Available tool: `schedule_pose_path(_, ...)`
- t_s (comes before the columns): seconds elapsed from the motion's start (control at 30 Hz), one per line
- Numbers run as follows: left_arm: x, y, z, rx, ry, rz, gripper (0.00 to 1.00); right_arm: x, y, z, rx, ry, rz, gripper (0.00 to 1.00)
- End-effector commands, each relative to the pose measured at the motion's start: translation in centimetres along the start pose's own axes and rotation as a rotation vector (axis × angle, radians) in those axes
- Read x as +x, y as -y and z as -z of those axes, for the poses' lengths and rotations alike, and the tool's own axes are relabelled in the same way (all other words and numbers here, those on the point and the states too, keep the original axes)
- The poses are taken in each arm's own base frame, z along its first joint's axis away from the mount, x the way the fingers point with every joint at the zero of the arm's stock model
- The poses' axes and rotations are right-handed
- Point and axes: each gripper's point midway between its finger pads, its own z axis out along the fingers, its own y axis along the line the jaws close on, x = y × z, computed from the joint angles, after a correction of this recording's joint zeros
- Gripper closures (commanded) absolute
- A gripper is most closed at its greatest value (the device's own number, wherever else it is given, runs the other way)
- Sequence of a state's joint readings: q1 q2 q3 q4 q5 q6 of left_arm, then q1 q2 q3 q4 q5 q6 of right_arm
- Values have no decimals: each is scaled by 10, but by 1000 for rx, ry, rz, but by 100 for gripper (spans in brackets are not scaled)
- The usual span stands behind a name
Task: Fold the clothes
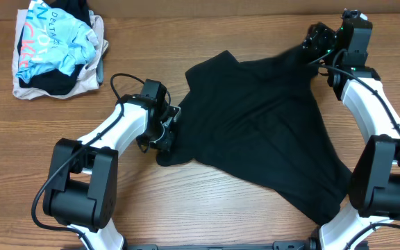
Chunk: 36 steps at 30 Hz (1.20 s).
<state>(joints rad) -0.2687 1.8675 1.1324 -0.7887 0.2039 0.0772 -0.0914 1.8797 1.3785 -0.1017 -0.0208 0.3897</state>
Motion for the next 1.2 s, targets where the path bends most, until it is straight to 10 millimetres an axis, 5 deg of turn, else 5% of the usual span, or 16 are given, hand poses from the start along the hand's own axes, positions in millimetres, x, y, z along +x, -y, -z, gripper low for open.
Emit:
schedule_pose_path(0.0,-8,-7,4,-44,10,21,96,-15,-1,10,22,25,-1,0)
schedule_pose_path(0.17,-21,-18,36,-84,12,55,96,-32,-17,74,25,-34,-3,0)
schedule_pose_path(0.33,-39,-15,88,-86,39,70,96,-28,-31,171,-2,-118,-9,0)
schedule_pose_path(0.5,-30,-6,124,-83,7,117,96,18,-14,263,78,-273,-76,0)
schedule_pose_path(0.67,2,-1,130,-78,-98,198,83,73,18,322,242,-444,-171,0)
schedule_pose_path(0.87,23,21,101,16,-185,180,75,132,48,343,380,-599,-271,0)
schedule_pose_path(1.17,64,43,39,59,-287,98,58,196,73,299,406,-699,-309,0)
